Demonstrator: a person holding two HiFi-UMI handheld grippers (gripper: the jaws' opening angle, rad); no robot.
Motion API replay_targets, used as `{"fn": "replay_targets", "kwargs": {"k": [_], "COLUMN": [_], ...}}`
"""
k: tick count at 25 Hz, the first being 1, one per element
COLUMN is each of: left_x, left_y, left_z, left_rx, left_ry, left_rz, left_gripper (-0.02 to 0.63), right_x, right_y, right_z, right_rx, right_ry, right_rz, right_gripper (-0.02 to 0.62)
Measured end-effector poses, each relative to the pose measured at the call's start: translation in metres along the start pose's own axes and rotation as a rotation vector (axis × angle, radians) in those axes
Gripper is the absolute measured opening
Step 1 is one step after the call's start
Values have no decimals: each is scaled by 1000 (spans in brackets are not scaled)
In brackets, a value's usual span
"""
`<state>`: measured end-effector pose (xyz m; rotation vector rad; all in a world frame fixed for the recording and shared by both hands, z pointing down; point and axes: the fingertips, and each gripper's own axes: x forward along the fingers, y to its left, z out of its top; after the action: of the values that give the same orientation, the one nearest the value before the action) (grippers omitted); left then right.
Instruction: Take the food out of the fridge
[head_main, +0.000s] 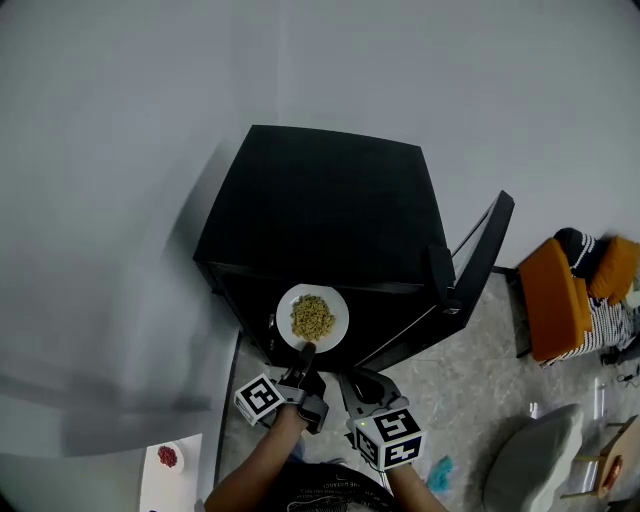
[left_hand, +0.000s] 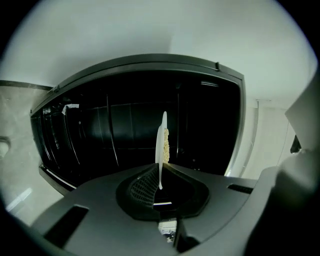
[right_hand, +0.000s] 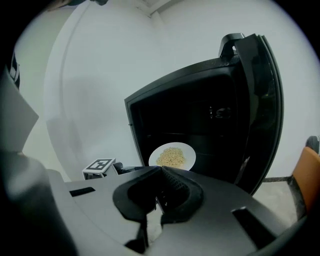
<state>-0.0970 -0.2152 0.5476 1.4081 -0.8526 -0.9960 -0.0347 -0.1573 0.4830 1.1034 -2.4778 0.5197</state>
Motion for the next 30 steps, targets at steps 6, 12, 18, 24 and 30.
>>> {"fn": "replay_targets", "kwargs": {"k": [6, 12, 18, 24, 30], "left_x": [-27, -56, -77, -98, -122], "left_y": [-23, -45, -67, -81, -92], "left_z": [-19, -33, -49, -65, -75], "left_rx": [13, 34, 53, 73, 89], "left_ry": [-35, -77, -97, -115, -146], "left_rz": [-7, -1, -14, -11, -14], "left_gripper": [21, 21, 21, 21, 21], "right_x": [-21, -42, -60, -78, -91], "right_y": [3, 11, 16, 20, 32], "right_z": [-7, -16, -17, -15, -20], "right_rx": [3, 0, -11, -21, -32], "right_ry": [-32, -59, -94, -145, -164], "right_rz": [23, 46, 58, 65, 82], "right_gripper": [21, 21, 21, 21, 21]}}
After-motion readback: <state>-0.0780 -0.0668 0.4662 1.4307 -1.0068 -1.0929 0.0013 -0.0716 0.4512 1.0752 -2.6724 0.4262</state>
